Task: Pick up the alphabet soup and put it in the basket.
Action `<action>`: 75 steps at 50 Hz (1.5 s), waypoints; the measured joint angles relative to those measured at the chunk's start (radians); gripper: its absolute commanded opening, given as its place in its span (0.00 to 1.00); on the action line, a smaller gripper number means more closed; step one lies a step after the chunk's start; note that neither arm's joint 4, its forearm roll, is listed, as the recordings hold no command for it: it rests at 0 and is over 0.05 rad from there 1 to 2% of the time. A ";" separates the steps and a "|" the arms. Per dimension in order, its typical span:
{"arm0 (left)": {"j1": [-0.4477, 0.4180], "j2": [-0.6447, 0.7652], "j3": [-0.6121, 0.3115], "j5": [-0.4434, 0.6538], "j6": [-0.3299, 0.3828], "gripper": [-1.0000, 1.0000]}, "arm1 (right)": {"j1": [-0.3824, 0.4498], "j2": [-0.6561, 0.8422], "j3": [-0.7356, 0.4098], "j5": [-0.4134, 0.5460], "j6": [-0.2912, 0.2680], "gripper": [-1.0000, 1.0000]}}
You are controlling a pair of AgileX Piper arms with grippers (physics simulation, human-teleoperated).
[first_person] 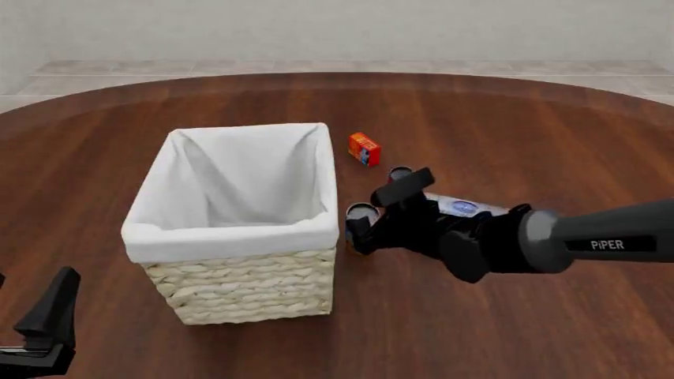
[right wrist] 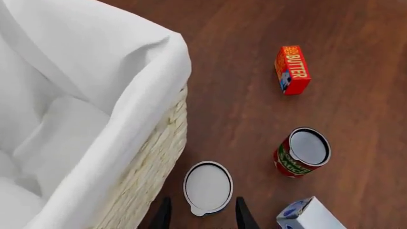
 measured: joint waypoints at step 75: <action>0.000 0.000 0.000 0.000 0.000 1.00 | -0.009 0.093 -0.054 0.004 -0.030 0.00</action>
